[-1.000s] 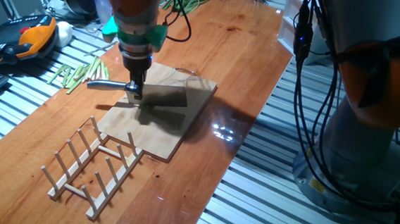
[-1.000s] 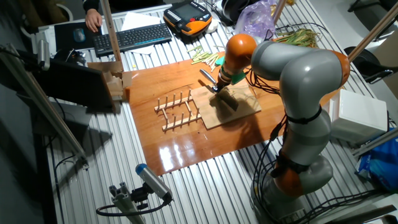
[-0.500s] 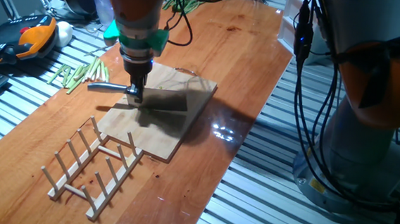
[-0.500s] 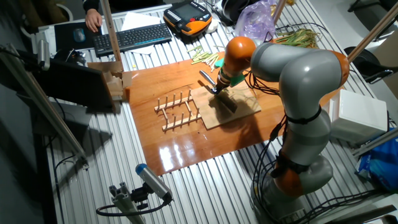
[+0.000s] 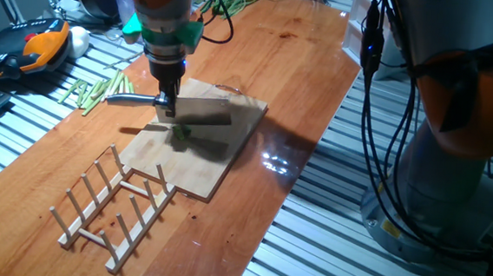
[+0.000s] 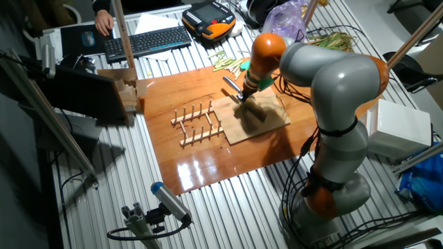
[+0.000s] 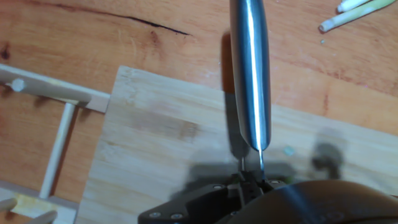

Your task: Chop the green garlic

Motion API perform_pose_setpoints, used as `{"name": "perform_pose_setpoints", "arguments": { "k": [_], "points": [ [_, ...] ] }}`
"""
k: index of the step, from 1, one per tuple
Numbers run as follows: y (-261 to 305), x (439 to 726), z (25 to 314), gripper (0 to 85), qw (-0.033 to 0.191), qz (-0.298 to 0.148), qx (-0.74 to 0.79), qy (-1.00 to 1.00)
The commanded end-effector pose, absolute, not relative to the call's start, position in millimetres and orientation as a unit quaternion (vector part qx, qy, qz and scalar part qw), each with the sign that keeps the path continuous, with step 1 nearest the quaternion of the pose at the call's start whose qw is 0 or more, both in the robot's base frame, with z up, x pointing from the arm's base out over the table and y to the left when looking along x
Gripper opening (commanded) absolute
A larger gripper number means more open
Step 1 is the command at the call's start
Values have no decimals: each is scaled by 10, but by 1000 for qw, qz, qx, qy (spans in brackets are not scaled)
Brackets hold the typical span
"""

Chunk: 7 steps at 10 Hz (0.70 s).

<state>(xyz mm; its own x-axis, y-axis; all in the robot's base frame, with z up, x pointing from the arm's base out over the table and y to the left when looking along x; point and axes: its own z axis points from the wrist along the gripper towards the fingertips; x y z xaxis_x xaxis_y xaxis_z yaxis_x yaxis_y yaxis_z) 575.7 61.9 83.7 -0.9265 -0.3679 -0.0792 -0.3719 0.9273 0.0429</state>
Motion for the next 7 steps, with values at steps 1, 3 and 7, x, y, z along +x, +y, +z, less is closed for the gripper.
{"name": "perform_pose_setpoints", "arguments": {
  "k": [1,3,7],
  "points": [
    [609,5775,818,0,36,29,-194,980],
    [592,5772,804,0,37,31,-208,977],
    [592,5702,717,0,46,32,-215,975]
  ]
}}
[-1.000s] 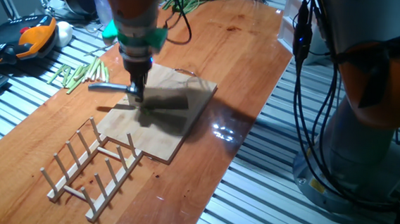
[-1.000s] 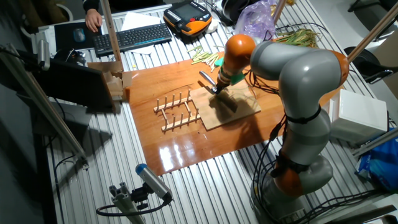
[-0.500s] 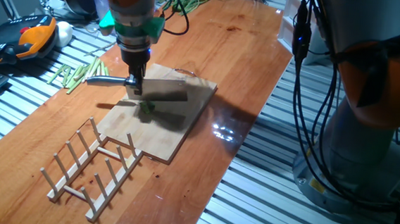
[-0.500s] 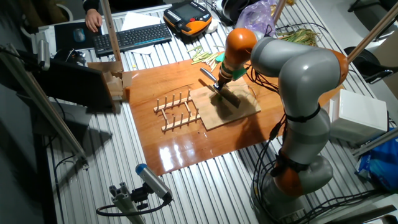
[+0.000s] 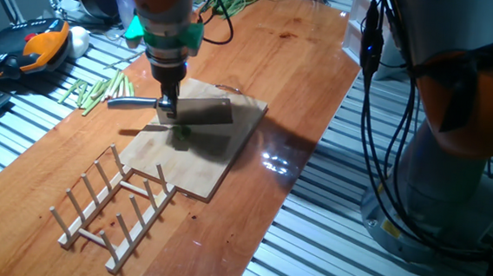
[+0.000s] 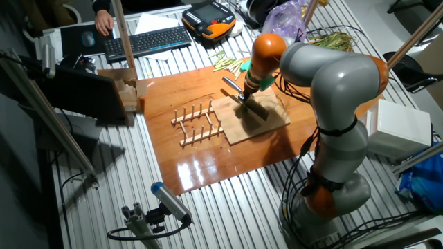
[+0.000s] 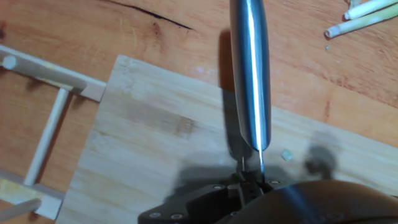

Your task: Chop the green garlic

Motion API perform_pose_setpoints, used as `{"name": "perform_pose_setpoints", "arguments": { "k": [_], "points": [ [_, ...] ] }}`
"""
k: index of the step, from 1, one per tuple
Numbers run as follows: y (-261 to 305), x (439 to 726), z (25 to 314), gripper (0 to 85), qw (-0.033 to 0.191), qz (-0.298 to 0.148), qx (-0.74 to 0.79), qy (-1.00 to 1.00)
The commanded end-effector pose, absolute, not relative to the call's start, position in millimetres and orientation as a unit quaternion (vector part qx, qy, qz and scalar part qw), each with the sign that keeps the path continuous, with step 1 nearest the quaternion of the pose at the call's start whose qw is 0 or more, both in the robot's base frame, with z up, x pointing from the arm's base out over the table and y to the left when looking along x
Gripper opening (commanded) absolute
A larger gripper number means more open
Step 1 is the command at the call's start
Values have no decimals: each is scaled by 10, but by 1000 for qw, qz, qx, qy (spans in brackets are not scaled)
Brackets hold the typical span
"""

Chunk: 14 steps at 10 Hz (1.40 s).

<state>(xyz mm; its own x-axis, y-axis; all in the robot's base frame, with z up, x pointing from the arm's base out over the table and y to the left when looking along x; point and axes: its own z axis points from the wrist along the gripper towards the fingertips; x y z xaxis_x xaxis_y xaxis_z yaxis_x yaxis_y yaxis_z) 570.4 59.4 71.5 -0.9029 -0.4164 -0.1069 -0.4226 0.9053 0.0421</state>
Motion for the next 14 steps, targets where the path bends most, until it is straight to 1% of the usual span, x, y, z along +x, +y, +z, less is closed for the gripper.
{"name": "perform_pose_setpoints", "arguments": {
  "k": [1,3,7,9,12,14],
  "points": [
    [596,5698,691,0,51,34,-215,975],
    [646,5746,667,0,62,39,-214,974],
    [747,5893,621,0,72,46,-211,974],
    [762,5905,713,0,61,48,-207,975],
    [649,5771,909,0,43,40,-209,976],
    [577,5741,913,0,43,35,-215,975]
  ]
}}
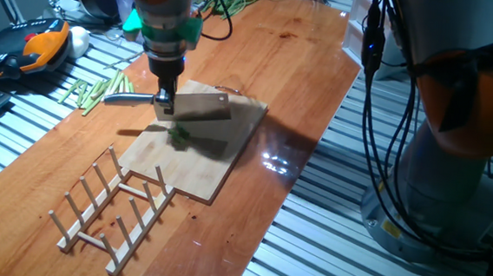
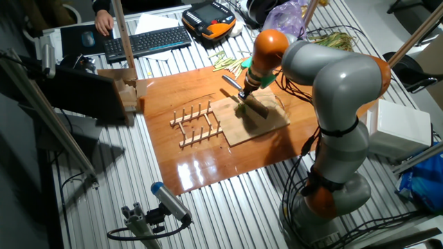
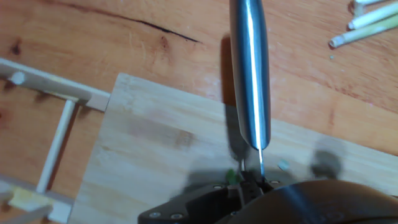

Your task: Chop the green garlic

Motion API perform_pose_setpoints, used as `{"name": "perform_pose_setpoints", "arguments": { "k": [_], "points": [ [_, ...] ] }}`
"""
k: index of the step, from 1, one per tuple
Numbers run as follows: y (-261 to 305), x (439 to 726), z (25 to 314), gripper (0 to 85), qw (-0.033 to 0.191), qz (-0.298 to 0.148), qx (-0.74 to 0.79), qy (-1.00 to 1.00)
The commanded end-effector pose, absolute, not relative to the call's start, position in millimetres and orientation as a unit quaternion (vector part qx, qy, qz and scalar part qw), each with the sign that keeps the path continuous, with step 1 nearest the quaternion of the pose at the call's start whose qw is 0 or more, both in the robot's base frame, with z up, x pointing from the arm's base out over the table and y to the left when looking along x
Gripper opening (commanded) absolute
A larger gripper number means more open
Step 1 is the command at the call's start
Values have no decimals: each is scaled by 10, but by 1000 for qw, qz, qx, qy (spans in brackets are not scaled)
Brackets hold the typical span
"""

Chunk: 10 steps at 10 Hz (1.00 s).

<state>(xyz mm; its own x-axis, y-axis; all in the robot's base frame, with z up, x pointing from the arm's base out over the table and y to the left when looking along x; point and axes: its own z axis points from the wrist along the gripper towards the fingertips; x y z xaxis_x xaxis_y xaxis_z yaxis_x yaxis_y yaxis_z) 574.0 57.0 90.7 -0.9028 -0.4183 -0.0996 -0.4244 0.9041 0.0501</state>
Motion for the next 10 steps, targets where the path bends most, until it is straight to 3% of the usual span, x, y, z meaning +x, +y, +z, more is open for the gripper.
{"name": "perform_pose_setpoints", "arguments": {
  "k": [1,10],
  "points": [
    [530,5732,874,0,46,36,-220,974],
    [578,5640,681,0,58,41,-213,975]
  ]
}}
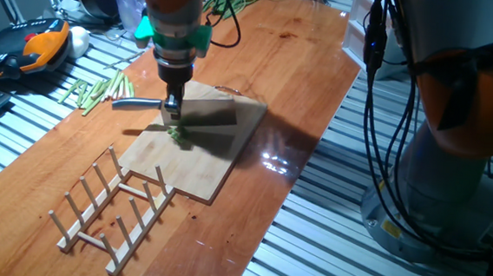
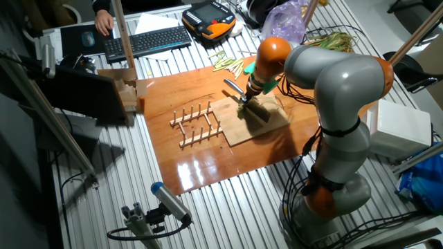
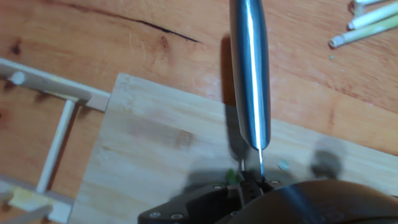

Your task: Chop the green garlic

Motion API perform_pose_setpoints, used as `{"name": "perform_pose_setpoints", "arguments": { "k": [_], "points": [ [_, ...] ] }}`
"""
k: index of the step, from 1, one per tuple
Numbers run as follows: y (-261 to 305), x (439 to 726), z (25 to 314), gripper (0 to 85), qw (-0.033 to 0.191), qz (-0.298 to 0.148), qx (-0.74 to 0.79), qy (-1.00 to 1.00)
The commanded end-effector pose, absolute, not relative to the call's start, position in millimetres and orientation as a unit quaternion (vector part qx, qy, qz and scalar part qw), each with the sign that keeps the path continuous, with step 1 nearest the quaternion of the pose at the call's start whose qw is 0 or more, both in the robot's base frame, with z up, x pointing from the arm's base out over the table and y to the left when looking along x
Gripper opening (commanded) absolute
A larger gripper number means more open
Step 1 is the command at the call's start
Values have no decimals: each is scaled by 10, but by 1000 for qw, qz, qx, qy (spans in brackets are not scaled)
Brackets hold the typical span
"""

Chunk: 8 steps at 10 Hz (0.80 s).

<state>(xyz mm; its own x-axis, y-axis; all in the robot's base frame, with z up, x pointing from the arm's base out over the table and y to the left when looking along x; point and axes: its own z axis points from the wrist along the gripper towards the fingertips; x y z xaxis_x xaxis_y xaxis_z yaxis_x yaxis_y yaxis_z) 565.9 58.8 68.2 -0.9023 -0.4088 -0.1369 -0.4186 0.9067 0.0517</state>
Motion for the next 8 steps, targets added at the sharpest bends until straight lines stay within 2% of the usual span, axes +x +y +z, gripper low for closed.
{"name": "perform_pose_setpoints", "arguments": {
  "k": [1,4,8],
  "points": [
    [602,5659,637,0,62,40,-212,975],
    [655,5820,503,0,69,48,-212,974],
    [650,5808,838,0,42,40,-206,977]
  ]
}}
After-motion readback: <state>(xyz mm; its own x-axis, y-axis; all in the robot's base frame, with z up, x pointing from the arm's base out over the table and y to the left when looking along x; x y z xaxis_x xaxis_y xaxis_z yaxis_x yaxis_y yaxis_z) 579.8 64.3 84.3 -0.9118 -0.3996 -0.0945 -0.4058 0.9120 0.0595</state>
